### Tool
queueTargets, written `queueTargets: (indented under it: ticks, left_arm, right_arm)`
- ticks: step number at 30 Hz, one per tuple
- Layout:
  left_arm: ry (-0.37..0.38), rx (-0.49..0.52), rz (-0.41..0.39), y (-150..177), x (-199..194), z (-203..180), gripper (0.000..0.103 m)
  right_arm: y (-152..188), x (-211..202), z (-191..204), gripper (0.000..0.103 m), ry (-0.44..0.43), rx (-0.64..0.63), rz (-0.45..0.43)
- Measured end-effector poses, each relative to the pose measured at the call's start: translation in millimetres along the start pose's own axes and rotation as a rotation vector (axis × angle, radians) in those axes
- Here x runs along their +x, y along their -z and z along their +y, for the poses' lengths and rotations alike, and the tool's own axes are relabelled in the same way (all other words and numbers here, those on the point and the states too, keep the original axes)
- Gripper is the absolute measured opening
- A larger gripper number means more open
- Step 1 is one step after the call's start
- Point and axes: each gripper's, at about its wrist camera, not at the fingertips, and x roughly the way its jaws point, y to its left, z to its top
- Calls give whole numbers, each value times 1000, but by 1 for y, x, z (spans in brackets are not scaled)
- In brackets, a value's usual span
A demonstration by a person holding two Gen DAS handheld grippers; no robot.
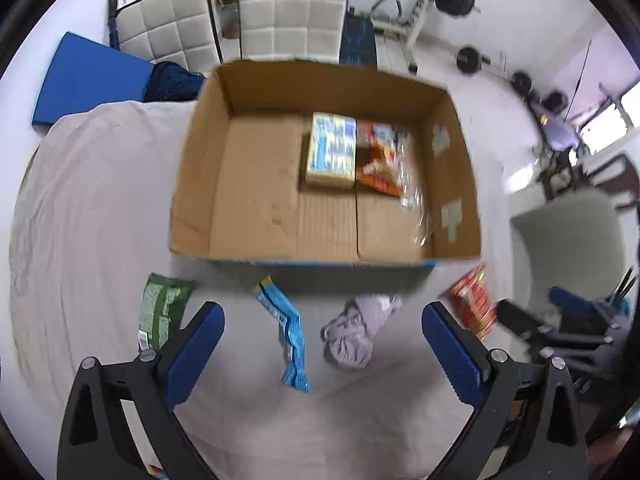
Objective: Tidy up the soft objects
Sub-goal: 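Grasp the lilac towel with the left tool while the right tool grasps the red snack bag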
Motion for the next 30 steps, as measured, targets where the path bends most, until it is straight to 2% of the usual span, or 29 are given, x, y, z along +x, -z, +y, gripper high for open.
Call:
queueTargets:
  ticks: [4, 8, 15, 22, 26, 28, 29, 30]
  left_arm:
    - [-1, 50, 95, 9, 45, -25, 101]
    - [-28, 100, 177, 16, 88, -41, 101]
    - [-60, 145, 315, 25, 159, -59, 101]
    - [-77, 162, 389, 36, 198, -67, 101]
    - [-66, 164, 401, 41, 208, -67, 75]
    - [-68, 169, 394, 42, 208, -68, 58]
    - [-70, 171, 395, 41, 208, -67, 48]
    - [-68, 169, 397, 41, 207, -66, 46]
  right_arm:
    - [7, 38, -45, 103, 37, 57, 77]
    - [6, 76, -67, 103, 48, 49, 139]
    - [-3, 133, -76, 103, 63, -4, 235]
    - [-8, 168, -70, 103, 62, -52, 310]
    - [-8, 180, -66, 98, 74, -67, 344]
    - [-7, 184, -65, 83, 78, -64, 356]
    - [-6, 185, -64, 79, 83, -65, 364]
    - [-6, 186, -62, 74, 92, -68, 361]
